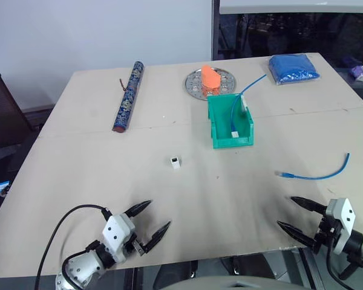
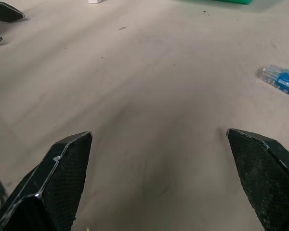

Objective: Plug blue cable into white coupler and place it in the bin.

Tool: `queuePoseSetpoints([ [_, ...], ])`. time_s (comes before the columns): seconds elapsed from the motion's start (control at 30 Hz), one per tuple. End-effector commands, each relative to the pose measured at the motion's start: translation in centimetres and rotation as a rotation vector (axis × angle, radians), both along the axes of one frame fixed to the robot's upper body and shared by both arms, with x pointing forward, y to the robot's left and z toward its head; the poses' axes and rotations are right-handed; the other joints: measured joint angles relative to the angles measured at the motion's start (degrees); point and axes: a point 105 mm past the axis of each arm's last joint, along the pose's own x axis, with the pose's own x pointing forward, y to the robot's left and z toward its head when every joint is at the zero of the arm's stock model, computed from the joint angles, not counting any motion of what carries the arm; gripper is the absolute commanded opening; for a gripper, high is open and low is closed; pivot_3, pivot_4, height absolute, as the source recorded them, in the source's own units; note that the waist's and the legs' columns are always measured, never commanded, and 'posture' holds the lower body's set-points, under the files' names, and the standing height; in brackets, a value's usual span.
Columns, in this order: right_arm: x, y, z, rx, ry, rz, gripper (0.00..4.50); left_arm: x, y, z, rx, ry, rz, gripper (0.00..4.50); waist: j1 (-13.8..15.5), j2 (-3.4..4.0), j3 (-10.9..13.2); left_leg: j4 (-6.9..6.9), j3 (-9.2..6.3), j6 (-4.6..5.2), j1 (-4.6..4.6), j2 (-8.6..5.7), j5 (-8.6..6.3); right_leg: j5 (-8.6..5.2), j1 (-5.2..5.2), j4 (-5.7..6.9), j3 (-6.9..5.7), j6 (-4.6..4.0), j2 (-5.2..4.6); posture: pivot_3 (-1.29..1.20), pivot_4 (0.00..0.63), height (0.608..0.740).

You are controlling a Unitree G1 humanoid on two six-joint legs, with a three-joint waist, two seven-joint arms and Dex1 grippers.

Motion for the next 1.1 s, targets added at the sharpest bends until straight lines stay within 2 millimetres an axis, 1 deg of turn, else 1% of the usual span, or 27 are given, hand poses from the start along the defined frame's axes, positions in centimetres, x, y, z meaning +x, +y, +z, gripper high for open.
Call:
queuePoseSetpoints([
  [0.03, 0.1, -0.2, 0.4, -0.015, -0.033, -0.003, 4.42, -2.2, 1.9, -3.9, 0.029, 0.149, 0.048, 4.5, 0.1, 0.03, 0.0, 0.0, -0.01, 0.0, -0.01, 0.0, 0.0, 0.0, 0.0, 0.0, -0.03, 0.0, 0.0, 0.0, 0.15, 0.74],
  [0.13, 0.2, -0.4, 0.4, -0.02, -0.037, -0.005, 4.42, -3.0, 2.4, -4.5, 0.011, 0.15, 0.042, 4.5, -0.1, 0.11, -0.1, -0.02, 0.0, 0.0, -0.01, 0.01, 0.0, -0.01, 0.0, -0.02, -0.06, -0.01, 0.0, 0.0, 0.15, 0.74],
  [0.27, 0.3, -0.3, 0.4, -0.02, -0.046, 0.003, 4.42, -3.5, 2.7, -5.2, 0.004, 0.141, 0.037, 4.5, -0.3, 0.2, -0.2, -0.19, 0.1, 0.0, 0.15, 0.08, 0.0, -0.03, 0.02, -0.02, -0.05, -0.04, 0.02, 0.0, 0.15, 0.74],
  [0.3, 0.3, -0.3, 0.4, -0.019, -0.049, 0.006, 4.42, -3.2, 2.4, -4.7, 0.001, 0.13, 0.031, 4.5, -0.3, 0.2, -0.2, -0.22, 0.15, 0.0, 0.21, 0.1, 0.0, -0.03, 0.03, -0.02, -0.05, -0.05, 0.01, 0.0, 0.15, 0.74],
  [0.33, 0.4, -0.3, 0.5, -0.019, -0.053, 0.007, 4.42, -2.9, 2.0, -4.2, -0.003, 0.116, 0.024, 4.5, -0.3, 0.19, -0.2, -0.43, 0.39, 0.0, 0.65, 0.22, -0.01, -0.05, 0.26, -0.02, -0.02, -0.07, 0.01, 0.0, 0.15, 0.74],
  [0.4, 0.5, -0.4, 0.5, -0.021, -0.057, 0.01, 4.42, -2.3, 1.4, -3.3, -0.009, 0.099, 0.015, 4.5, -0.3, 0.2, -0.2, -0.53, 0.55, -0.01, 0.85, 0.36, -0.01, -0.07, 0.33, -0.02, -0.04, -0.1, 0.02, 0.0, 0.15, 0.74],
  [0.67, 1.1, -0.6, 0.7, -0.023, -0.07, 0.019, 4.42, -1.4, 1.2, -2.4, -0.014, 0.09, 0.021, 4.5, -0.1, 0.15, -0.2, -0.52, 0.72, -0.02, 0.81, 0.41, -0.02, -0.07, 0.3, -0.11, -0.02, -0.1, -0.01, 0.0, 0.15, 0.74],
  [0.87, 1.5, -1.5, 1.3, -0.044, -0.098, 0.02, 4.42, -1.4, 1.5, -1.5, -0.021, 0.07, 0.005, 4.5, -0.1, 0.01, -0.1, -0.52, 0.72, -0.03, 0.78, 0.41, -0.02, -0.07, 0.26, -0.17, -0.02, -0.1, -0.02, 0.0, 0.15, 0.74],
  [0.93, 1.8, -1.8, 1.9, -0.056, -0.115, 0.03, 4.42, -1.5, 1.4, -0.7, -0.034, 0.072, -0.031, 4.5, -0.2, -0.1, 0.0, -0.52, 0.72, -0.04, 0.75, 0.42, -0.03, -0.07, 0.21, -0.17, -0.02, -0.1, -0.02, 0.0, 0.15, 0.74],
  [1.0, 2.3, -2.1, 2.9, -0.067, -0.136, 0.044, 4.42, -1.3, 1.0, 1.0, -0.048, 0.066, -0.104, 4.5, -0.2, -0.41, 0.3, -0.52, 0.73, -0.06, 0.74, 0.43, -0.04, -0.07, 0.2, -0.17, -0.03, -0.1, -0.01, 0.0, 0.15, 0.74],
  [1.1, 3.8, -3.0, 4.2, -0.102, -0.161, 0.035, 4.42, -0.4, -1.2, 3.8, -0.063, 0.049, -0.256, 4.5, -0.1, -0.93, 0.7, -0.45, 0.72, -0.07, 0.75, 0.51, -0.05, -0.06, 0.02, -0.17, -0.12, -0.1, -0.01, 0.0, 0.15, 0.74],
])
